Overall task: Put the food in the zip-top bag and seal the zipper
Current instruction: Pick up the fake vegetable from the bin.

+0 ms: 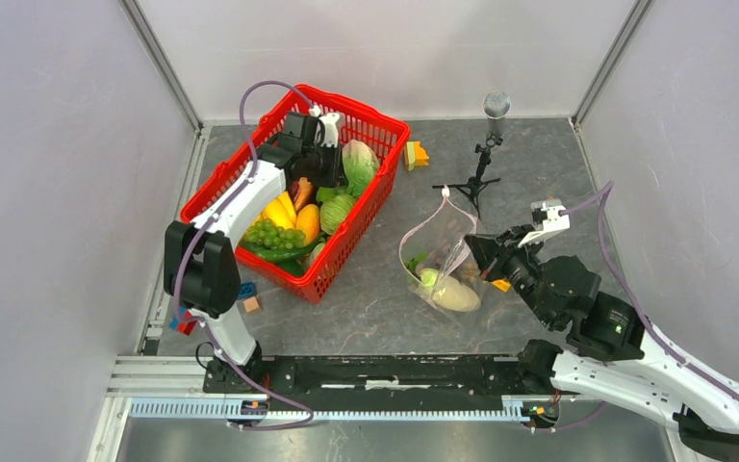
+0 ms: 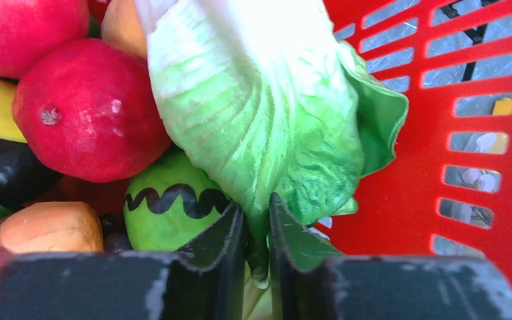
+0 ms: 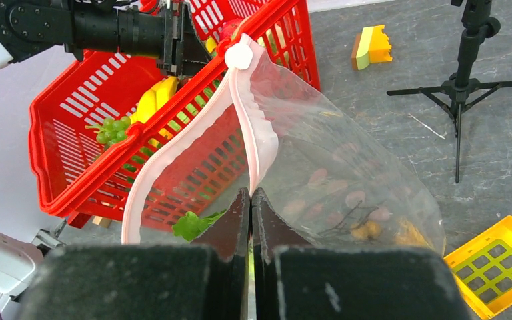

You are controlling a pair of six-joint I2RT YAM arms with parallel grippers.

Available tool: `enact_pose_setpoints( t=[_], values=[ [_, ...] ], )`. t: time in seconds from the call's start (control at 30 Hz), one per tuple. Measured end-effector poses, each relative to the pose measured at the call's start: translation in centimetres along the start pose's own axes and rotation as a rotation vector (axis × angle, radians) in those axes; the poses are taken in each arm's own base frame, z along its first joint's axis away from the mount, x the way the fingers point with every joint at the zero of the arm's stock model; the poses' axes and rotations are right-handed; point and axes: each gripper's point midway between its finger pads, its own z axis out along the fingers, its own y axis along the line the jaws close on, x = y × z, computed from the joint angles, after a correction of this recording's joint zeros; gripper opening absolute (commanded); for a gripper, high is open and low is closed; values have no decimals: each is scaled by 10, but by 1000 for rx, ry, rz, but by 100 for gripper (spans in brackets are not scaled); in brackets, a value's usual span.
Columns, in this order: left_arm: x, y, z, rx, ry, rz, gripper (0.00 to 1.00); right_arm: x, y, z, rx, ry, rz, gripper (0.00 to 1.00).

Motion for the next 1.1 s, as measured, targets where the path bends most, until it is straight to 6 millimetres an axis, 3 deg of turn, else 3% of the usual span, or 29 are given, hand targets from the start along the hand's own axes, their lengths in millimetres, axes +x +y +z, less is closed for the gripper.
enact_pose_setpoints(
  t=[0.1, 0.2, 0.3, 0.33, 0.37, 0.63, 0.73, 0.97, 1.1],
  values=[
    [-4, -4, -6, 13, -36, 6, 9, -1, 0, -1, -3, -7, 16, 1],
    [-14, -9, -20, 17, -92, 15, 7, -2, -1, -3, -4, -16, 26, 1],
    [-25, -12, -32, 12, -143, 21, 14, -6, -4, -5, 3, -32, 34, 1],
    [-29, -12, -34, 11, -159, 21, 9, -7, -5, -6, 4, -36, 36, 1],
    [-30, -13, -35, 11, -165, 21, 2, -8, -5, -6, 5, -40, 38, 1],
    [-29, -8, -37, -3, -190, -6, 2, -4, -8, -8, 3, -46, 56, 1],
    [-29, -9, -54, -16, -222, -5, 2, -1, -10, -9, -1, -51, 69, 2],
    [-55, -26, -110, 2, -375, 31, 2, -3, -10, -12, -14, -69, 90, 2],
    [-58, -30, -123, 4, -403, 37, 2, -4, -8, -10, -20, -71, 91, 2]
  ],
)
